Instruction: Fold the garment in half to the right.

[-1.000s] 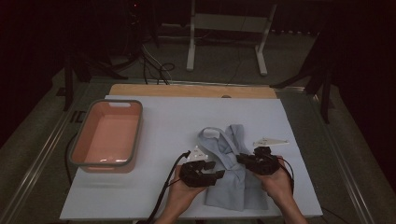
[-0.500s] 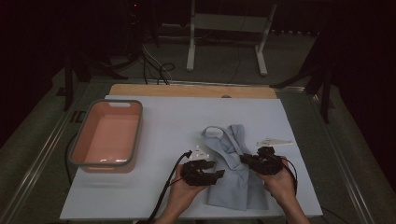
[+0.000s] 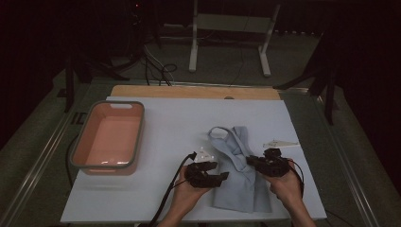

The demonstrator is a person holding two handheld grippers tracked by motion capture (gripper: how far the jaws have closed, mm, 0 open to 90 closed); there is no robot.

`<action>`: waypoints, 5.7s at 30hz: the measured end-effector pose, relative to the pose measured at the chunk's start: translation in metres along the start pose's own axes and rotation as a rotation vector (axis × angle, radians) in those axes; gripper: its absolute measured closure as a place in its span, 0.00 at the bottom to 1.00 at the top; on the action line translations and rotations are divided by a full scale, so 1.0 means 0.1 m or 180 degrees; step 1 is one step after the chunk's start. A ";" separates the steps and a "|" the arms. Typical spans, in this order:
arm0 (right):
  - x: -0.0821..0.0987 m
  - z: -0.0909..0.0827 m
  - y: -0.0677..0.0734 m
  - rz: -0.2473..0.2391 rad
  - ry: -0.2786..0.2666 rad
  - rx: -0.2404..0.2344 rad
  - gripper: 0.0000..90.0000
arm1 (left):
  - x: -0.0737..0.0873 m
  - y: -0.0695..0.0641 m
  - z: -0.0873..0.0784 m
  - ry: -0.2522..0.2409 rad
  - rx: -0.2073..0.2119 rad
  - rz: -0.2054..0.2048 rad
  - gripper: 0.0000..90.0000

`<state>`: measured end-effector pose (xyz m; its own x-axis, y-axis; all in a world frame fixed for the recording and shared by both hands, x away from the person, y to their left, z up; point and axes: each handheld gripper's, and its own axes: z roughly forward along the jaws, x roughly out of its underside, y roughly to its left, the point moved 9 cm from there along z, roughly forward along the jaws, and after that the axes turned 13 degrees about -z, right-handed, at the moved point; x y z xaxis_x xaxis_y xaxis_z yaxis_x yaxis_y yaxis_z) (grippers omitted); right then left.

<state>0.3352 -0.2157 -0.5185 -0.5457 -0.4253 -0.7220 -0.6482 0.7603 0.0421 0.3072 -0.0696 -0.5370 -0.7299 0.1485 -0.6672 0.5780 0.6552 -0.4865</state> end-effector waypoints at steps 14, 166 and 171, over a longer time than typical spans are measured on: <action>0.08 -0.02 -0.12 0.0095 0.0042 0.0015 0.92 | -0.08 -0.04 0.03 -0.0004 0.0002 0.0058 0.53; -0.04 0.30 -0.65 0.0012 0.0277 0.0572 0.53 | 0.25 -0.35 0.56 0.0543 -0.0035 0.0501 0.78; 0.11 0.09 -0.47 -0.0020 0.0243 0.0490 0.49 | 0.25 -0.34 0.56 0.0555 -0.0033 0.0502 0.78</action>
<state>0.3642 -0.2523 -0.5346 -0.5845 -0.4619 -0.6671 -0.5660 0.8212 -0.0727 0.2895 -0.1299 -0.5683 -0.6832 0.3748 -0.6267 0.6868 0.6212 -0.3773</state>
